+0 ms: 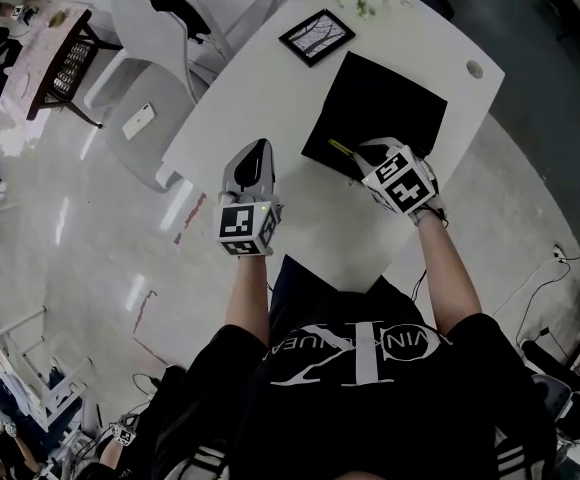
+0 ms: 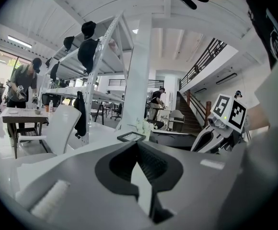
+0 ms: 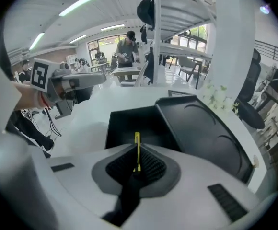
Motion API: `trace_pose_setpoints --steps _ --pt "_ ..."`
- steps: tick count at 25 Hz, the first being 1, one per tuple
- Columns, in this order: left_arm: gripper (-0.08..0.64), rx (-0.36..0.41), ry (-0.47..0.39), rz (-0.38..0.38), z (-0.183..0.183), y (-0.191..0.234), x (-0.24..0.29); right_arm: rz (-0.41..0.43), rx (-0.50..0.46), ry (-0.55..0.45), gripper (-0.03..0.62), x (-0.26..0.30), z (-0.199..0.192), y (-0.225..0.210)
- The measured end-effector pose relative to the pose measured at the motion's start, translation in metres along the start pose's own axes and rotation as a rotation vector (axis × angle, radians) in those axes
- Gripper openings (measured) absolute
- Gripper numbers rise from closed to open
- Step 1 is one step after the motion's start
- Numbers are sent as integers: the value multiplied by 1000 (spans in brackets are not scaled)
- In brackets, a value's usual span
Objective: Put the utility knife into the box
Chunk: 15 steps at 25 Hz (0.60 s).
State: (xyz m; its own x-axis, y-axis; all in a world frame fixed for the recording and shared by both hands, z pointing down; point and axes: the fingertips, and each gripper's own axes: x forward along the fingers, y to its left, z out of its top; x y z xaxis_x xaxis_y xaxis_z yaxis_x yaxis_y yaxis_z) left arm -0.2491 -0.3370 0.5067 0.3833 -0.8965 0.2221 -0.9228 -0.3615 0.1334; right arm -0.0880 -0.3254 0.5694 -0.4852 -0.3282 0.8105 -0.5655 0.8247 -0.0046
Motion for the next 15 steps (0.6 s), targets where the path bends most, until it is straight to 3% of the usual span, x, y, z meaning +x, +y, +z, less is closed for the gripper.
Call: trace_pose_setpoints --steps 15 --pt "5 23 -48 33 25 -10 -19 -79 138 -282 17 -66 20 -25"
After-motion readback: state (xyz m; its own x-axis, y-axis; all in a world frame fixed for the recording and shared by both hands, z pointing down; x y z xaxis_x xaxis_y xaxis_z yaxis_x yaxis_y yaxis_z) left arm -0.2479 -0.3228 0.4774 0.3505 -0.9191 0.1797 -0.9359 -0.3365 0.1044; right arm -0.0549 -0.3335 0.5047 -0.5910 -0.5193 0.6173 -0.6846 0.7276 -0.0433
